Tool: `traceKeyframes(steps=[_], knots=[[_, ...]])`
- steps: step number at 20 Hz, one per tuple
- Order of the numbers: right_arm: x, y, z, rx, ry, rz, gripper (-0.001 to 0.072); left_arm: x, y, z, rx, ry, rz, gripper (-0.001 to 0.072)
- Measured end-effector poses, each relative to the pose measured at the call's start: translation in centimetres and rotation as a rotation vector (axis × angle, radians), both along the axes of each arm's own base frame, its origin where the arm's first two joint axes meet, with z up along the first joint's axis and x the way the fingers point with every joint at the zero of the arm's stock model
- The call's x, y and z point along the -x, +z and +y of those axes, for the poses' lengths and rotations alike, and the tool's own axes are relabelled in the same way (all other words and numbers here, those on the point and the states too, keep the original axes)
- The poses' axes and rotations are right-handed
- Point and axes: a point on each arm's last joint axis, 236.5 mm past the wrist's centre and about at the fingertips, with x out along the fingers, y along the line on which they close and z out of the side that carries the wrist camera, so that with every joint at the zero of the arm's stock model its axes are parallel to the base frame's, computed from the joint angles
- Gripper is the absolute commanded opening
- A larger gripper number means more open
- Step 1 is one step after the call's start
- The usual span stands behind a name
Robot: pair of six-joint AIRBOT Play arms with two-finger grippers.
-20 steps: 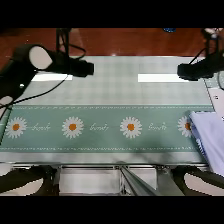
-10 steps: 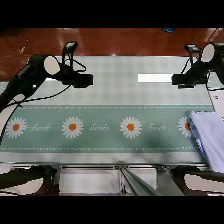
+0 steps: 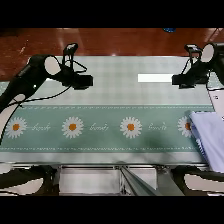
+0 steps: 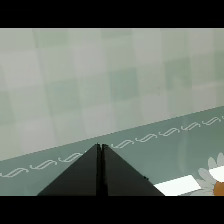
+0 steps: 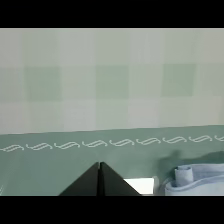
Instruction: Fold the shirts.
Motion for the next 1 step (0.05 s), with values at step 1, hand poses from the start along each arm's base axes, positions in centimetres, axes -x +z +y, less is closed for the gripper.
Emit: traceKeyframes(steps=[1], knots=[[0.0, 0.0, -0.01, 0.0, 0.0, 0.0, 0.0018, 0.0, 0.0, 0.0, 0.0, 0.0, 0.0, 0.0024]])
